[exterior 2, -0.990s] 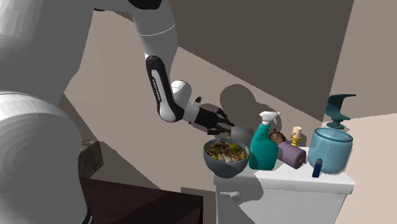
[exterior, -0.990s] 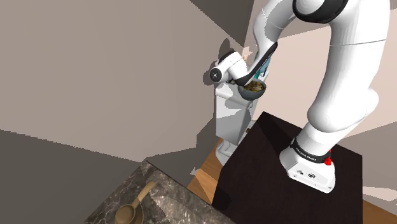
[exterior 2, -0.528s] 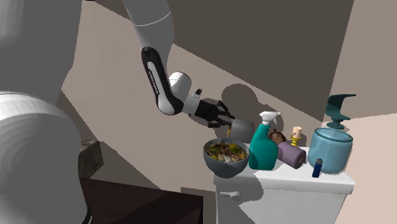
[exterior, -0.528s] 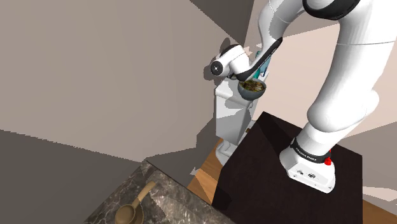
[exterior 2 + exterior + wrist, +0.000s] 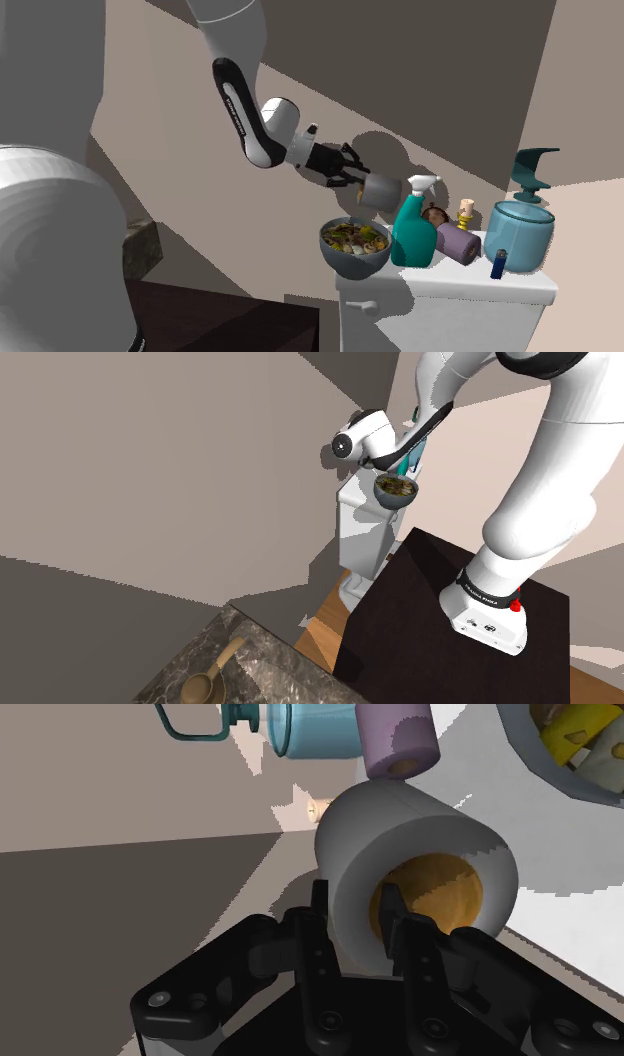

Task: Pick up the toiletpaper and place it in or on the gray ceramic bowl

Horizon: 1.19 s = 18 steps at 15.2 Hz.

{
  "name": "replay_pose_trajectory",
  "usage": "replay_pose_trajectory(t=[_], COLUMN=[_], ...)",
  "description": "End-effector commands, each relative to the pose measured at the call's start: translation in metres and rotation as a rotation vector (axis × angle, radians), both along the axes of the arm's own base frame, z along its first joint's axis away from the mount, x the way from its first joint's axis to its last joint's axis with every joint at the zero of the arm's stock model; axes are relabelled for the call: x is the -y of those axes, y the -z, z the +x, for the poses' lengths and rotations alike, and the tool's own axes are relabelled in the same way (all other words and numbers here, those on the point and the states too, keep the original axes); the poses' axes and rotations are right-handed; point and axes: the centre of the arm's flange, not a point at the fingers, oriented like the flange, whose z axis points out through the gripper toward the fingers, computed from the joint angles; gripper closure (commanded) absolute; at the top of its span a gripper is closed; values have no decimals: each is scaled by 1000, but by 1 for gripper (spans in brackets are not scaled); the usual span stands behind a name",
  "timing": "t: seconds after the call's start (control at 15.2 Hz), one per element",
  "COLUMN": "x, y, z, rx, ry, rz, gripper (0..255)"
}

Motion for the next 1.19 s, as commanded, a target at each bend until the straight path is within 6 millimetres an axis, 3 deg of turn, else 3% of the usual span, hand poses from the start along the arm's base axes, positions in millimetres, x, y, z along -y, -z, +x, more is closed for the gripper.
replay_pose_trajectory(t=[0.0, 0.66, 1.12], x=[-1, -1, -36], y=[-12, -62, -86], z=[-1, -1, -83], rx=[0, 0, 0], ry=[0, 0, 0], rz=[-1, -1, -1], gripper=[255, 255, 255])
